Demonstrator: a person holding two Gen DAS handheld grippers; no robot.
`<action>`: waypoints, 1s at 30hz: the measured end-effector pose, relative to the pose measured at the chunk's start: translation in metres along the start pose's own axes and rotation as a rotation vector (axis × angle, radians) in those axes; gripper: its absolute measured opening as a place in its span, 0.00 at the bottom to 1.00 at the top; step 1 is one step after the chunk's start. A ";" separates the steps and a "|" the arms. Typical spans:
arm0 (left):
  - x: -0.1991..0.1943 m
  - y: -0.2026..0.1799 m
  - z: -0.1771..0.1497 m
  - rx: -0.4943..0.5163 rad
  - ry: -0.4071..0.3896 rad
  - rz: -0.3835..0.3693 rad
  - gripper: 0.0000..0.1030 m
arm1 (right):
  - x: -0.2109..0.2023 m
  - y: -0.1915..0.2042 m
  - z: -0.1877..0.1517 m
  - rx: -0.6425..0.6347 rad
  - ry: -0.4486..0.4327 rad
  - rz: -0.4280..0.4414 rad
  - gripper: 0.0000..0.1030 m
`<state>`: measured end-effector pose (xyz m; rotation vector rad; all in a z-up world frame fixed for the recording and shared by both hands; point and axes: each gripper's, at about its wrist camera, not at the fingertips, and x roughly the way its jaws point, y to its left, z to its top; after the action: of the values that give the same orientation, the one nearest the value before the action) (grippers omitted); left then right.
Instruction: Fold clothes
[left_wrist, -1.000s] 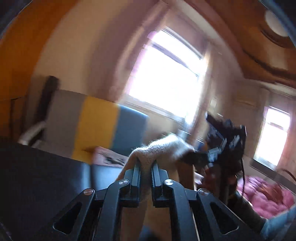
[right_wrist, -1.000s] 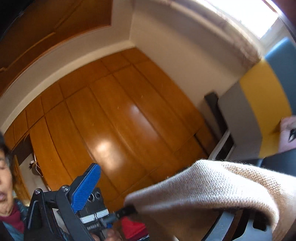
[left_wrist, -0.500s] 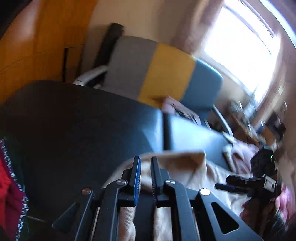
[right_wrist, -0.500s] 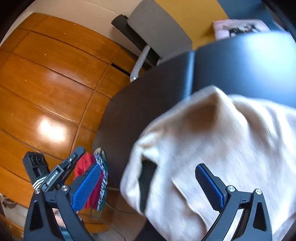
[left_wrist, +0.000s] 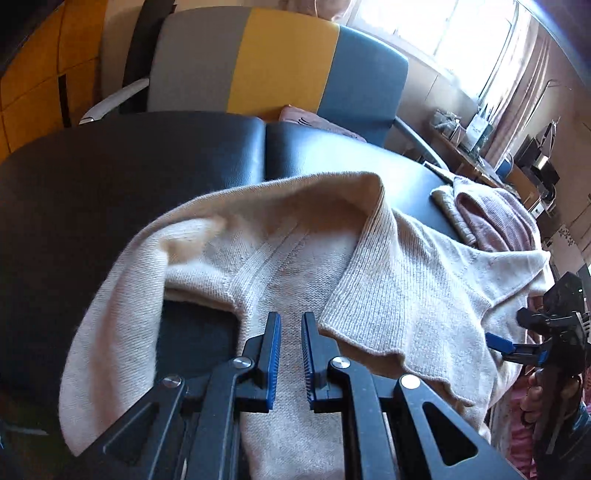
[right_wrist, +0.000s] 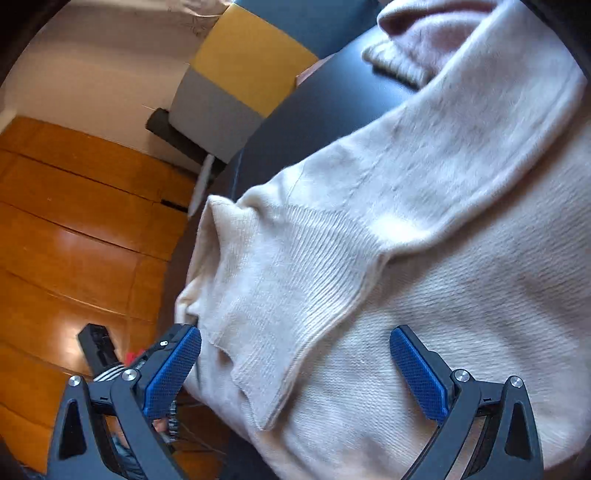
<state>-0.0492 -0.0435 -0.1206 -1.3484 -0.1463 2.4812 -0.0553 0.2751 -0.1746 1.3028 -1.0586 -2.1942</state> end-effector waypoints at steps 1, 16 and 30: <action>0.000 0.001 0.000 0.003 0.002 0.005 0.11 | 0.006 0.003 0.001 -0.007 0.007 0.030 1.00; 0.041 0.000 0.031 0.023 0.021 -0.034 0.12 | 0.108 0.063 0.058 -0.159 0.097 0.198 1.00; 0.084 0.027 0.075 -0.034 0.021 0.008 0.12 | 0.062 0.112 0.225 -0.249 -0.310 0.048 1.00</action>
<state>-0.1601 -0.0382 -0.1534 -1.3912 -0.1794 2.4814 -0.2869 0.2562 -0.0606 0.8420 -0.8714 -2.4502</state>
